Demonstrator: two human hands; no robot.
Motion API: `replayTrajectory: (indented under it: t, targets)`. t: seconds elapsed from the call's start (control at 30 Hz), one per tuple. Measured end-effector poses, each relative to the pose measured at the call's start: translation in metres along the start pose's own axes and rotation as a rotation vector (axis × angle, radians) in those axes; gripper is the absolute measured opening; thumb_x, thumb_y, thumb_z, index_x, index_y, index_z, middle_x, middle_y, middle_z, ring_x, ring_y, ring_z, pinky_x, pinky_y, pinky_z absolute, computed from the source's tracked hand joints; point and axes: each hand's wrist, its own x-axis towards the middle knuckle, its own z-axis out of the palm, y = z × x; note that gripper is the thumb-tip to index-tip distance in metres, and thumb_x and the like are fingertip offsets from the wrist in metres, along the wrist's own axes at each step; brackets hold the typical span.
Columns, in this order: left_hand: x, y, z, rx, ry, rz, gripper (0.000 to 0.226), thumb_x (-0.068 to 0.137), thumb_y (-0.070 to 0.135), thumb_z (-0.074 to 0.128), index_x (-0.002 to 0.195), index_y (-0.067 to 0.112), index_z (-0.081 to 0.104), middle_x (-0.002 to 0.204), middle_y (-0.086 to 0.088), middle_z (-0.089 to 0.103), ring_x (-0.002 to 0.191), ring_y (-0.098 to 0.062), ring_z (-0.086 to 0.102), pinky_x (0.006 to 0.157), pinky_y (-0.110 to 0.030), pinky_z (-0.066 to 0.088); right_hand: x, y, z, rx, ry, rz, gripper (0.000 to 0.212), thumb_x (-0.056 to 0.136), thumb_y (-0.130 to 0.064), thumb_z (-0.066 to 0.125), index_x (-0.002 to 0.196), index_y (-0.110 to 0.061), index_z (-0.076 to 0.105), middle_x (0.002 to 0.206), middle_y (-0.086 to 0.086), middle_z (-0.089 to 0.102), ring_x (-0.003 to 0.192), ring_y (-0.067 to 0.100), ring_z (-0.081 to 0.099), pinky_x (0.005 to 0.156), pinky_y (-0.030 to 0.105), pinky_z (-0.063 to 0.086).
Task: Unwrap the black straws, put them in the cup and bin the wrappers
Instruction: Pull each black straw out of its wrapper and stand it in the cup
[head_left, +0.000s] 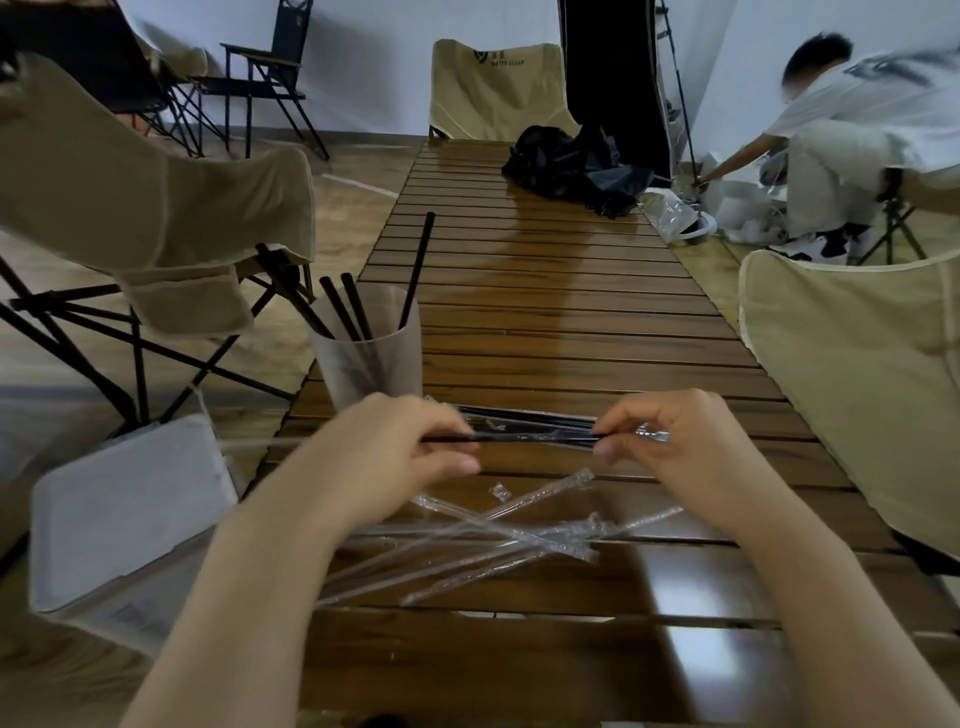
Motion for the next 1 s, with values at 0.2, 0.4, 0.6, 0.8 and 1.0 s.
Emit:
replayTrajectory:
  t: [0.2, 0.4, 0.6, 0.8, 1.0]
  targets:
    - [0.012, 0.019, 0.011, -0.019, 0.033, 0.051, 0.017, 0.096, 0.037, 0.052, 0.097, 0.033, 0.069, 0.077, 0.016, 0.067, 0.071, 0.007, 0.06, 0.074, -0.014, 0.046, 0.0, 0.002, 0.003, -0.026, -0.008, 0.002, 0.015, 0.079, -0.019, 0.072, 0.073, -0.032, 0.071, 0.072, -0.015, 0.069, 0.077, -0.005, 0.061, 0.069, 0.005, 0.042]
    - [0.006, 0.0, 0.005, 0.024, 0.107, -0.031, 0.018, 0.096, 0.04, 0.052, 0.089, 0.037, 0.069, 0.071, 0.018, 0.067, 0.072, 0.007, 0.061, 0.079, -0.023, 0.051, -0.002, 0.005, -0.001, -0.138, -0.028, 0.047, 0.013, 0.081, -0.025, 0.072, 0.08, -0.037, 0.068, 0.08, -0.017, 0.065, 0.082, -0.006, 0.057, 0.069, 0.003, 0.04]
    - [0.011, 0.008, 0.011, 0.034, 0.095, -0.018, 0.016, 0.096, 0.04, 0.053, 0.092, 0.038, 0.069, 0.071, 0.018, 0.066, 0.064, 0.003, 0.058, 0.065, -0.02, 0.043, 0.006, -0.023, 0.027, -0.257, -0.039, -0.129, 0.014, 0.084, -0.032, 0.066, 0.096, -0.036, 0.072, 0.072, -0.029, 0.046, 0.078, 0.003, 0.046, 0.085, 0.034, 0.04]
    - [0.004, -0.005, 0.006, 0.001, 0.126, -0.067, 0.017, 0.094, 0.041, 0.054, 0.089, 0.037, 0.07, 0.074, 0.019, 0.068, 0.077, 0.006, 0.062, 0.085, -0.027, 0.051, 0.001, -0.004, 0.011, -0.22, 0.016, 0.0, 0.009, 0.083, -0.031, 0.069, 0.088, -0.037, 0.072, 0.081, -0.015, 0.068, 0.077, 0.001, 0.059, 0.072, 0.014, 0.045]
    - [0.01, 0.005, 0.01, -0.003, 0.11, -0.03, 0.017, 0.095, 0.039, 0.054, 0.092, 0.037, 0.071, 0.074, 0.018, 0.068, 0.071, 0.004, 0.061, 0.077, -0.025, 0.051, 0.005, -0.019, 0.029, -0.241, -0.012, -0.128, 0.014, 0.083, -0.033, 0.067, 0.097, -0.036, 0.072, 0.074, -0.029, 0.052, 0.081, 0.004, 0.051, 0.086, 0.035, 0.044]
